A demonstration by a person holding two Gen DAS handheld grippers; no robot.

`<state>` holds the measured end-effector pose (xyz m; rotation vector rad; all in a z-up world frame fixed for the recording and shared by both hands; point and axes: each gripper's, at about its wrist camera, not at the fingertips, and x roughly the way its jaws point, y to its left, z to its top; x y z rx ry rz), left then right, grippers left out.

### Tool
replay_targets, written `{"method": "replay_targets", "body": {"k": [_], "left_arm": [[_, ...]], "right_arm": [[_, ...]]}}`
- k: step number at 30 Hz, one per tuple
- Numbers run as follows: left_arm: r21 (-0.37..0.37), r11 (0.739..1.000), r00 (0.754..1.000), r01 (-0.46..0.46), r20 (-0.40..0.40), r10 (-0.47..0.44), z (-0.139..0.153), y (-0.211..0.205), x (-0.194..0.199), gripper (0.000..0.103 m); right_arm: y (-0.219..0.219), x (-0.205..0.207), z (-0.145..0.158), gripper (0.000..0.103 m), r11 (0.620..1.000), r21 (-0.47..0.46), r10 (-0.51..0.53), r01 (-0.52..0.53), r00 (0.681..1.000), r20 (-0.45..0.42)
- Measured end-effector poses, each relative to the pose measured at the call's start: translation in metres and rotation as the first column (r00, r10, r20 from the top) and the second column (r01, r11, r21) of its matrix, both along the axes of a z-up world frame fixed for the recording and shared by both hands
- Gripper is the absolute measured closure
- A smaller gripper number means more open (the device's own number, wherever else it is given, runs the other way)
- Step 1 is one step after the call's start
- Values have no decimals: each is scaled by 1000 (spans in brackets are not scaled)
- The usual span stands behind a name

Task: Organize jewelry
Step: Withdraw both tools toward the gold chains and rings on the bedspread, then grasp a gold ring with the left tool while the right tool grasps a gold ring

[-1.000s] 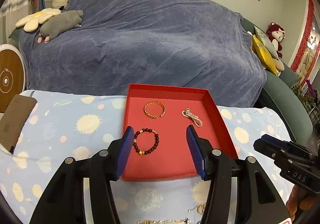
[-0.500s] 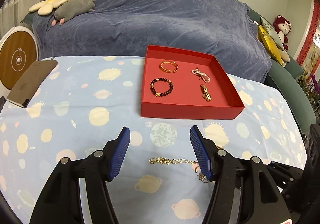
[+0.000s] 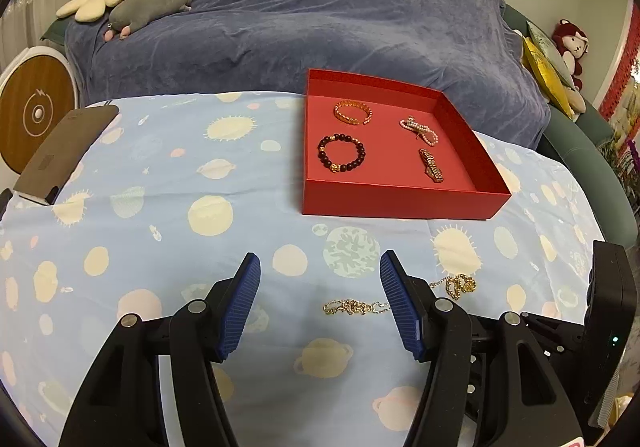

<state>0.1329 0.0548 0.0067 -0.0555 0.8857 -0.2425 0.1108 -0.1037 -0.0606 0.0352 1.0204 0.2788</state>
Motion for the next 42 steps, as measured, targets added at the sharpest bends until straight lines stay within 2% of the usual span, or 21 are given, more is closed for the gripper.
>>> {"method": "replay_targets", "body": {"k": [7, 12, 17, 26, 29, 31, 34, 37, 42], "left_arm": [[4, 1000, 1000, 11, -7, -11, -3, 2, -3, 43], [12, 999, 999, 41, -17, -41, -9, -1, -10, 43], [5, 995, 994, 100, -41, -100, -19, -10, -21, 43], [8, 969, 968, 246, -51, -245, -38, -52, -45, 44], [-6, 961, 959, 275, -65, -275, -45, -67, -48, 50], [-8, 958, 955, 288, -70, -288, -50, -76, -48, 58], [1, 956, 954, 293, -67, -292, -56, -86, -48, 61], [-6, 957, 953, 291, -83, -291, -64, -92, -44, 69], [-16, 957, 954, 290, -79, -290, -69, -97, -40, 73]], "right_arm": [[-4, -5, 1, 82, 1000, -10, -4, 4, 1000, 10], [-23, -13, 22, 82, 999, 15, -37, 37, 998, 48], [-53, -19, 35, 82, 994, 27, -103, 101, 993, 59], [-76, -30, 30, 82, 990, 20, -139, 138, 989, 41], [-79, -31, 28, 82, 990, 20, -140, 139, 990, 36], [-81, -32, 28, 82, 990, 22, -143, 142, 989, 37], [-84, -33, 29, 82, 989, 28, -147, 146, 988, 38], [-86, -33, 29, 82, 988, 32, -151, 150, 988, 37], [-90, -34, 29, 82, 987, 38, -160, 159, 987, 34]]}}
